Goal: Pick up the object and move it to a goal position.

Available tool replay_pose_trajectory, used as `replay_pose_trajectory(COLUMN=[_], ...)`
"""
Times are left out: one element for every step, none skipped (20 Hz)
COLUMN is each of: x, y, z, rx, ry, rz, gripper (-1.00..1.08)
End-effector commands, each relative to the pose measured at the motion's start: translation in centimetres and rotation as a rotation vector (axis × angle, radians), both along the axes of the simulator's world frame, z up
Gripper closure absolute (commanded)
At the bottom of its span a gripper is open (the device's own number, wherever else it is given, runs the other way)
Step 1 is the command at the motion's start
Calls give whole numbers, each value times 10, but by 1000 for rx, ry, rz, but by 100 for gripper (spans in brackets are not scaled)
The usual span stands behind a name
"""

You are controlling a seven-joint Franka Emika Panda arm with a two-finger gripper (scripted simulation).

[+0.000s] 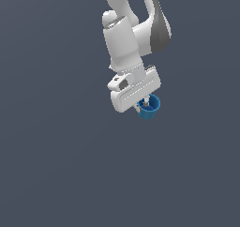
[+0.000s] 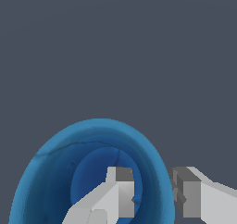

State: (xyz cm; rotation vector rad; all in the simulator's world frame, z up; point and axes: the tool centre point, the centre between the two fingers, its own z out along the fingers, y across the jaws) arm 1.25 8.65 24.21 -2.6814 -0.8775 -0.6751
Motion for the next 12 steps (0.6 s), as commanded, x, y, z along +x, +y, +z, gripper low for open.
replay_pose_trajectory(x=[-10,-14,-18,-21,-25,-29,-32,-36,-40,-43,-47,-50], y=[7,10,13,15,18,21,23,26,29,31,34,37], z=[19,26,33,40,47,54,61,69,76,83,90,97], rx=[-1,-1,-1,0,0,1,1,2,3,3,4,5], ry=[-2,-2,-2,-2,-2,-2,-3,-3,-3,-4,-4,-4], rz=[0,0,0,0,0,0,0,0,0,1,1,1], gripper=[108,108,108,108,108,108,108,108,108,108,108,108])
